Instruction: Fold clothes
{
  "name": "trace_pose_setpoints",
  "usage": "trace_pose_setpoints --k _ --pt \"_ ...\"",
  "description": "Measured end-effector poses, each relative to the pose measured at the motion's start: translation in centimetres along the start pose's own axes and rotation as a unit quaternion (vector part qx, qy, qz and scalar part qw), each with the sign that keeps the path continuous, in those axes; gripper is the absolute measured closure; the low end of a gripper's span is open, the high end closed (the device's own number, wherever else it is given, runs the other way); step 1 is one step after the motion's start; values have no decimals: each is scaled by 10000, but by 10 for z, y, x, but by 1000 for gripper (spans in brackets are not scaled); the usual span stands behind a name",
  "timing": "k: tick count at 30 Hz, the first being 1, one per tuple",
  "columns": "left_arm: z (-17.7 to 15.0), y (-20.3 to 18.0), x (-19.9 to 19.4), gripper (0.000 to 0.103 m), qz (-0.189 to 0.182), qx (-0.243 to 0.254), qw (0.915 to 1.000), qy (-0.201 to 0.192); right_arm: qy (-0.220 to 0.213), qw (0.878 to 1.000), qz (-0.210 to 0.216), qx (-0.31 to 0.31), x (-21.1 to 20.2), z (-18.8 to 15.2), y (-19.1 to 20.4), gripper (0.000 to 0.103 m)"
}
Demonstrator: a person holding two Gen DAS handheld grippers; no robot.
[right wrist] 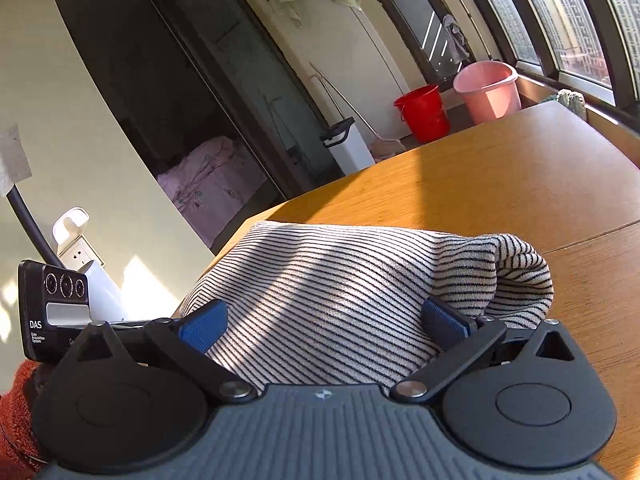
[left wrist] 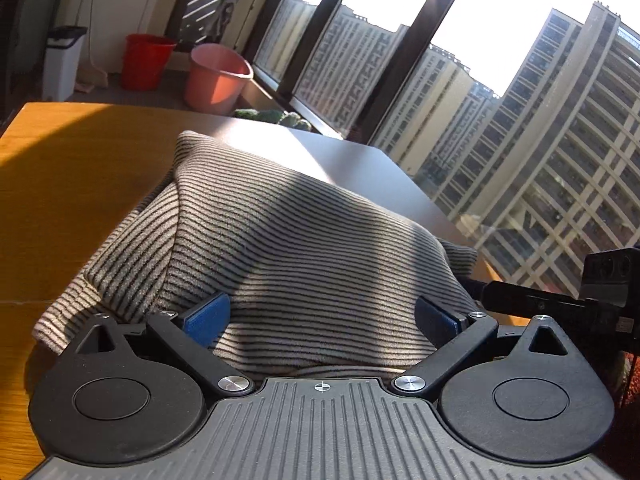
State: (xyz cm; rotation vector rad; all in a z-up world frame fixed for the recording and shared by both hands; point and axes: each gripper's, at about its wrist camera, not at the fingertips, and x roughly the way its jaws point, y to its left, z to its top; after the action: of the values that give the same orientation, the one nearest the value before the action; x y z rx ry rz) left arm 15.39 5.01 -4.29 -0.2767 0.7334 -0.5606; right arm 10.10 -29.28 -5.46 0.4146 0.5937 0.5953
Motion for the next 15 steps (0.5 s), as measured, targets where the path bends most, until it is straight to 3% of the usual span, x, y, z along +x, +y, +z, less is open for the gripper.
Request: trace_pose_setpoints --k 4,10,15 --pt "23 10 19 2 149 -15 9999 -36 82 9998 189 -52 -7 -13 10 0" --pt "44 6 46 2 658 449 9968 -90 170 9989 410 -119 -1 -22 26 0" --pt "51 13 43 1 536 217 9982 -162 78 9993 335 -154 -1 -27 33 0"
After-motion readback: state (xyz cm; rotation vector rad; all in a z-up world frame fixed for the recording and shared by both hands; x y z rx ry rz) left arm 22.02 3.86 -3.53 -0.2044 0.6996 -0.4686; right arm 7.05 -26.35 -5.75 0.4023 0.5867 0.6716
